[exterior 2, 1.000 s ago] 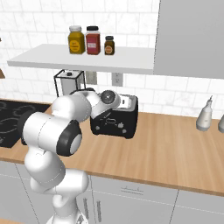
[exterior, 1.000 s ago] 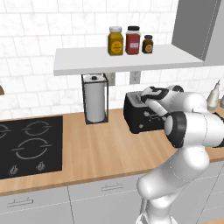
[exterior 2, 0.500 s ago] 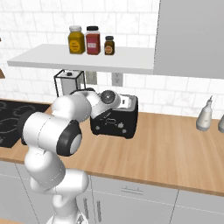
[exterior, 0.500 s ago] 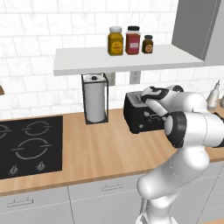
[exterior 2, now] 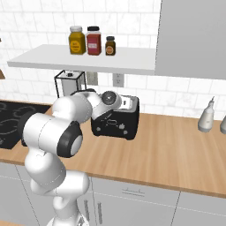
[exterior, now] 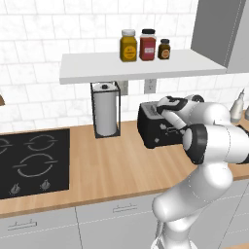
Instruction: Start the toaster. Once the lever pops up, take the bread to the plate on the dining counter.
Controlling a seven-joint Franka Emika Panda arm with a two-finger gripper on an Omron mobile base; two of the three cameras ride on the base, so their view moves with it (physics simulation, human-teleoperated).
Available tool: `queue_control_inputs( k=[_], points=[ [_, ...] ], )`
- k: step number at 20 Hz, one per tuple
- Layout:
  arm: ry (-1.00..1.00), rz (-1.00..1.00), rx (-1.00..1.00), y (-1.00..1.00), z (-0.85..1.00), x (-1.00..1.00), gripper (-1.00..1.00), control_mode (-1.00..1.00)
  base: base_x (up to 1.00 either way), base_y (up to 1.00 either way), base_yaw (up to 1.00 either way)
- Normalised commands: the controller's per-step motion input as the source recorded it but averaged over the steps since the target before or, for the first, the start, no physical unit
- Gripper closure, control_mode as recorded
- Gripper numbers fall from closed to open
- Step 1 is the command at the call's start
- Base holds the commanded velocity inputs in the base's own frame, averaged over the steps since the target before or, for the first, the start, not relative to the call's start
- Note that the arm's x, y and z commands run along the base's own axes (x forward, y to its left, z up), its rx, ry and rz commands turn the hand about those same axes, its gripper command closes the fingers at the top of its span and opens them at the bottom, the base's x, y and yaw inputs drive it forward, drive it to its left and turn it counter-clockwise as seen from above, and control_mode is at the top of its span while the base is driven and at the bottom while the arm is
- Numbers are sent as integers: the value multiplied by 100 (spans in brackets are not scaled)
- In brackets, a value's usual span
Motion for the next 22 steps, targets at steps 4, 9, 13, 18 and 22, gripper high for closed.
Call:
queue_control_inputs(
  k=[4,9,13,18,22],
  points=[
    [0,0,0,0,0,0,-100,-100,0,0,0],
    [0,0,0,0,0,0,-100,-100,0,0,0],
    [0,0,0,0,0,0,-100,-100,0,0,0],
    [0,0,0,0,0,0,-100,-100,0,0,0],
    [0,0,0,0,0,0,-100,-100,0,0,0]
  ],
)
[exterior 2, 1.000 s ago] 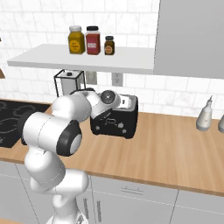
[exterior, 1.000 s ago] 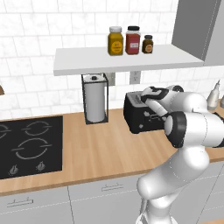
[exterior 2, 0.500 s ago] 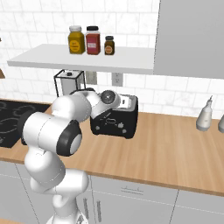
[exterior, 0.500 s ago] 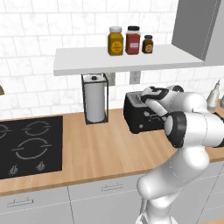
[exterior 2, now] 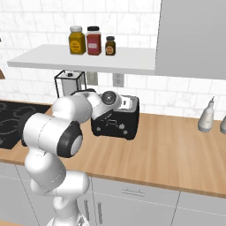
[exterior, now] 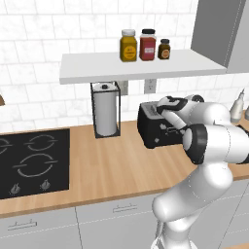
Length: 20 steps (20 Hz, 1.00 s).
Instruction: Start the toaster. Once the lever pops up, take the bread to the plate on the dining counter.
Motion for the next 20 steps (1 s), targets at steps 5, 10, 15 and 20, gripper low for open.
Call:
queue_control_inputs(
  k=[5,10,15,20],
  points=[
    [0,0,0,0,0,0,-100,-100,0,0,0],
    [0,0,0,0,0,0,-100,-100,0,0,0],
    [0,0,0,0,0,0,-100,-100,0,0,0],
    [0,0,0,0,0,0,-100,-100,0,0,0]
  ],
)
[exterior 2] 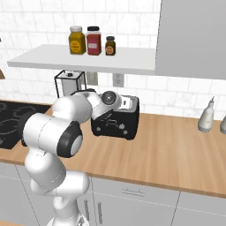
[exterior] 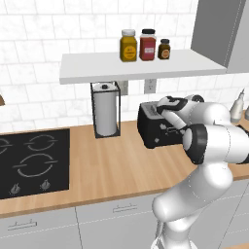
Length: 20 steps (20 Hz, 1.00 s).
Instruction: Start the toaster. Once the lever pops up, take the bread to the plate on the dining counter.
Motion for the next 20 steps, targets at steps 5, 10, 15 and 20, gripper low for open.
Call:
queue_control_inputs(
  k=[5,10,15,20],
  points=[
    [0,0,0,0,0,0,-100,-100,0,0,0],
    [0,0,0,0,0,0,-100,-100,0,0,0],
    [0,0,0,0,0,0,-100,-100,0,0,0],
    [0,0,0,0,0,0,-100,-100,0,0,0]
  ],
)
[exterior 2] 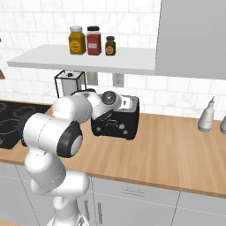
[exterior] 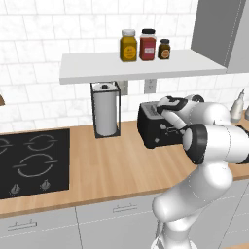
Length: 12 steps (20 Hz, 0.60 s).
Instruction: Start the toaster. Once the lever pops up, take the bread to the plate on the dining counter.
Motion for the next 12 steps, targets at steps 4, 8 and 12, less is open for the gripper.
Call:
queue_control_inputs(
  k=[4,8,12],
  points=[
    [0,0,0,0,0,0,-100,-100,0,0,0],
    [0,0,0,0,0,0,-100,-100,0,0,0],
    [0,0,0,0,0,0,-100,-100,0,0,0]
  ],
)
